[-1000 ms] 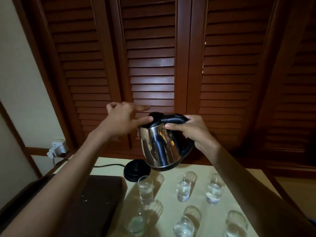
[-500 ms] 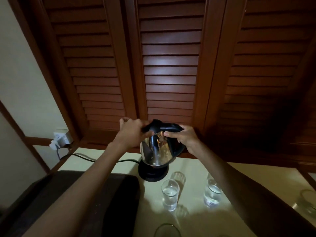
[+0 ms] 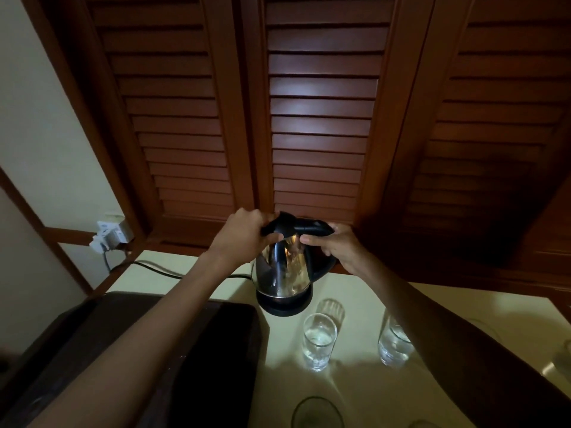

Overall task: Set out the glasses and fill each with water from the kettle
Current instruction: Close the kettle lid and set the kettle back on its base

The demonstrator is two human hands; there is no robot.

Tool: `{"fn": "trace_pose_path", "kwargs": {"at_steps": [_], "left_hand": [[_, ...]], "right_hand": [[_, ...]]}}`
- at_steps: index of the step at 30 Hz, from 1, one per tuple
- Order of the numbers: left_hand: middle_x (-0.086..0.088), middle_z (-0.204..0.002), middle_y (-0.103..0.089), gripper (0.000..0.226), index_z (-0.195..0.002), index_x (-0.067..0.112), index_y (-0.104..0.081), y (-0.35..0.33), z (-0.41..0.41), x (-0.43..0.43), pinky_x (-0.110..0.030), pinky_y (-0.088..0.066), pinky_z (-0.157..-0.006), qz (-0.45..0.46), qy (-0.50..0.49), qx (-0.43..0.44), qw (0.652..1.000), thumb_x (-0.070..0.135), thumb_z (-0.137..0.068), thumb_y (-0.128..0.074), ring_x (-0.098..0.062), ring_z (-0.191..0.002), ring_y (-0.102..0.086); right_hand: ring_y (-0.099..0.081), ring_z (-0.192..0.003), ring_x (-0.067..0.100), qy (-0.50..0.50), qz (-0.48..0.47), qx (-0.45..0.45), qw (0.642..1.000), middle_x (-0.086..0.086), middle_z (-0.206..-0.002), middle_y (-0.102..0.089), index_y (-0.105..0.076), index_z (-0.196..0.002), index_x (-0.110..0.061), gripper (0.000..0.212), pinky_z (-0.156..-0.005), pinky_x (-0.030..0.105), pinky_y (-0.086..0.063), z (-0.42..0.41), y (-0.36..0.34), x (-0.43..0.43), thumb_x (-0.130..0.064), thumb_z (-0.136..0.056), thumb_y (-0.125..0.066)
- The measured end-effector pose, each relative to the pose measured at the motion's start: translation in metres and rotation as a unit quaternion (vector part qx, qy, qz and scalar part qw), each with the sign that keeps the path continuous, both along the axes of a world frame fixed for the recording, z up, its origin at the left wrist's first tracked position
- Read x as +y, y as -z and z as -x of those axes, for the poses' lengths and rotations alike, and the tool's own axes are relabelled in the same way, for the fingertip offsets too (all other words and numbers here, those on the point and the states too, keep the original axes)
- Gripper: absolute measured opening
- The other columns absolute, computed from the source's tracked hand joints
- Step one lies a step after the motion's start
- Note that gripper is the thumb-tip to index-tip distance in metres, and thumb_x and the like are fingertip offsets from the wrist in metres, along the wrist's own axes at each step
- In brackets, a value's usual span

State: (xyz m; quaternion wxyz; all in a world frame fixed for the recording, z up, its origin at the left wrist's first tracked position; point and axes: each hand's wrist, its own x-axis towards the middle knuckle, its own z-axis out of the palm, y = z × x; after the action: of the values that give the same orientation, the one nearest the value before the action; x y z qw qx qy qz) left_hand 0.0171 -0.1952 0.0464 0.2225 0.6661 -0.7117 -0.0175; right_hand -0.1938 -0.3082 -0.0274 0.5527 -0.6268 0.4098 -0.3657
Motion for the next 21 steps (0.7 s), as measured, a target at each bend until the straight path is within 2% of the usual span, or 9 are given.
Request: {"fn": "trace_pose_path", "kwargs": {"at_steps": [3,6,8,10,14,17,19,21], "left_hand": [[-0.012,-0.118,-0.076,0.059,-0.145,0.023,-0.058,0.002,0.006,0.009,-0.041,-0.053,-0.098,0.015,-0.005,-0.016,1.0,0.043,-0.092,-0.074,-0.035,-0.11,-0.07],[-0.012,-0.112,-0.077,0.06,-0.146,0.026,-0.057,0.007,0.013,0.015,-0.04,-0.056,-0.093,0.022,-0.014,-0.014,1.0,0.043,-0.091,-0.074,-0.033,-0.103,-0.072],[-0.013,-0.114,-0.076,0.061,-0.148,0.028,-0.055,0.009,0.017,0.014,-0.043,-0.058,-0.095,0.016,-0.018,-0.013,1.0,0.044,-0.092,-0.073,-0.033,-0.103,-0.072],[-0.012,-0.121,-0.075,0.061,-0.148,0.028,-0.055,0.008,0.018,0.013,-0.044,-0.056,-0.098,0.007,-0.015,-0.02,1.0,0.044,-0.092,-0.074,-0.033,-0.108,-0.07],[-0.005,-0.13,-0.073,0.061,-0.145,0.025,-0.06,0.001,0.007,0.017,-0.036,-0.053,-0.103,-0.017,0.04,-0.017,0.999,0.034,-0.088,-0.08,-0.022,-0.118,-0.07],[-0.003,-0.13,-0.073,0.06,-0.145,0.025,-0.059,0.001,0.007,0.021,-0.036,-0.054,-0.102,-0.016,0.048,-0.005,0.999,0.03,-0.09,-0.08,-0.02,-0.114,-0.072],[-0.005,-0.13,-0.073,0.06,-0.147,0.026,-0.057,0.004,0.01,0.021,-0.034,-0.053,-0.103,-0.016,0.037,-0.006,0.999,0.028,-0.091,-0.078,-0.023,-0.114,-0.07],[-0.008,-0.131,-0.072,0.06,-0.148,0.027,-0.056,0.007,0.013,0.019,-0.034,-0.052,-0.105,-0.021,0.025,0.008,0.999,0.027,-0.091,-0.078,-0.025,-0.118,-0.068]], "right_hand": [[-0.04,-0.05,0.01,-0.034,0.02,0.006,0.999,0.001,-0.067,-0.061,-0.075,-0.101,-0.007,0.029,-0.049,0.023,-0.035,0.007,0.002,0.003,-0.011,-0.078,-0.091],[-0.039,-0.056,0.017,-0.047,0.037,0.002,0.998,0.017,-0.081,-0.056,-0.069,-0.114,0.007,0.042,-0.054,0.031,-0.034,0.013,0.003,0.007,-0.009,-0.08,-0.089],[-0.038,-0.058,0.023,-0.058,0.054,0.001,0.997,0.018,-0.077,-0.056,-0.066,-0.116,0.01,0.045,-0.055,0.034,-0.034,0.017,0.005,0.006,-0.009,-0.082,-0.088],[-0.039,-0.058,0.024,-0.065,0.067,0.013,0.996,0.011,-0.069,-0.061,-0.067,-0.114,0.01,0.043,-0.054,0.035,-0.034,0.02,0.007,0.006,-0.01,-0.083,-0.088],[-0.043,-0.054,0.021,-0.07,0.072,0.028,0.995,0.014,-0.068,-0.052,-0.066,-0.104,0.01,0.038,-0.054,0.034,-0.036,0.025,0.016,0.009,-0.013,-0.083,-0.089],[-0.045,-0.051,0.018,-0.059,0.08,0.047,0.994,0.003,-0.06,-0.054,-0.067,-0.096,0.005,0.034,-0.054,0.031,-0.039,0.028,0.02,0.009,-0.015,-0.082,-0.09],[-0.05,-0.054,0.021,-0.044,0.081,0.049,0.995,0.003,-0.065,-0.059,-0.069,-0.099,0.003,0.036,-0.055,0.03,-0.043,0.028,0.023,0.01,-0.018,-0.08,-0.091],[-0.059,-0.062,0.025,-0.013,0.083,0.055,0.995,0.008,-0.08,-0.07,-0.074,-0.103,-0.007,0.037,-0.057,0.031,-0.05,0.026,0.022,0.018,-0.024,-0.077,-0.093]]}}
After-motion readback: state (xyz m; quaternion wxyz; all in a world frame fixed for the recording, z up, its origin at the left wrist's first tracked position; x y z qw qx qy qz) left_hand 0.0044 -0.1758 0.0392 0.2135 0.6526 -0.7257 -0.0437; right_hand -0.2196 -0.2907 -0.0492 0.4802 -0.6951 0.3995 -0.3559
